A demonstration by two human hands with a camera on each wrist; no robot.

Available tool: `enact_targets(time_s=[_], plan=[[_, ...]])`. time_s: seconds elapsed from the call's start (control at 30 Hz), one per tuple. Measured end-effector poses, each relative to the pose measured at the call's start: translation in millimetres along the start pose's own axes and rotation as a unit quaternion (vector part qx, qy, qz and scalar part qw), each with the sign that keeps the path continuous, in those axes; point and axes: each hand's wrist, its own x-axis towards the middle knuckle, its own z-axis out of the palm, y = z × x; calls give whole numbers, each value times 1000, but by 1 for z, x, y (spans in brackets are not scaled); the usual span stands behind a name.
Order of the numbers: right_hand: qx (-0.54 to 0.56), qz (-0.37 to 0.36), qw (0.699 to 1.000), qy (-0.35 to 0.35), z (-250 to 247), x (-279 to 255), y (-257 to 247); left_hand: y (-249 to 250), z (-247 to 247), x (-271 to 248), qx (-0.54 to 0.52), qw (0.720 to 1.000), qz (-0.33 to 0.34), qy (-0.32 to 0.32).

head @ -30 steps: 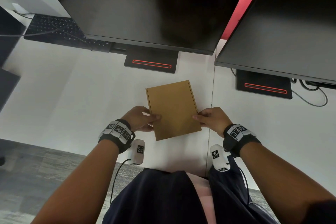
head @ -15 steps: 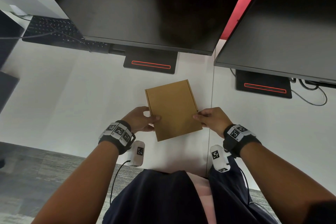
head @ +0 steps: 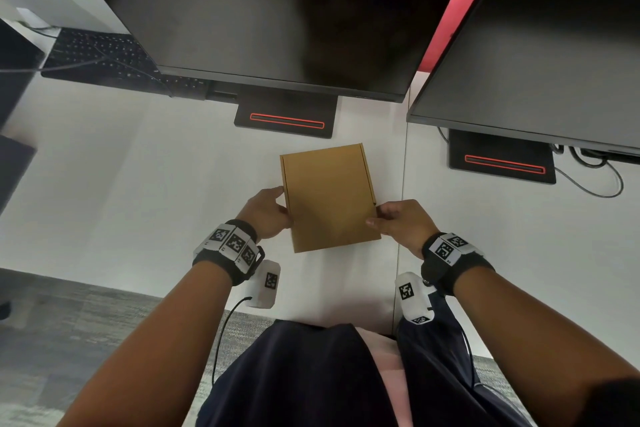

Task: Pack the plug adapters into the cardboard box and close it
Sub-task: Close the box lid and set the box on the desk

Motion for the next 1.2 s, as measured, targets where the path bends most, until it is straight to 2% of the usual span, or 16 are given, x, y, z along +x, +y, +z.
enact_targets(time_s=[0.17, 0.33, 0.53, 0.73, 0.83, 0.97, 1.07, 1.2], plan=[[40, 10, 999, 14, 2, -1, -2, -3, 3, 7, 1, 999, -25, 24], [57, 25, 998, 18, 2, -2, -5, 2, 7, 5, -41, 997, -69, 11], [61, 27, 998, -1, 1, -2, -8, 7, 4, 5, 0, 998, -54, -25], [58, 18, 998, 7, 2, -2, -6, 9, 3, 0, 22, 999, -40, -22], [46, 9, 999, 11, 2, -1, -4, 14, -1, -4, 68, 998, -12, -1], [48, 0, 998, 29, 6, -1, -5, 24, -5, -8, 121, 989, 68, 48], [73, 2, 996, 49, 8, -1, -4, 31, -5, -6, 196, 974, 111, 37], [86, -1, 994, 62, 6, -1, -1, 46, -3, -3, 273, 955, 111, 27]])
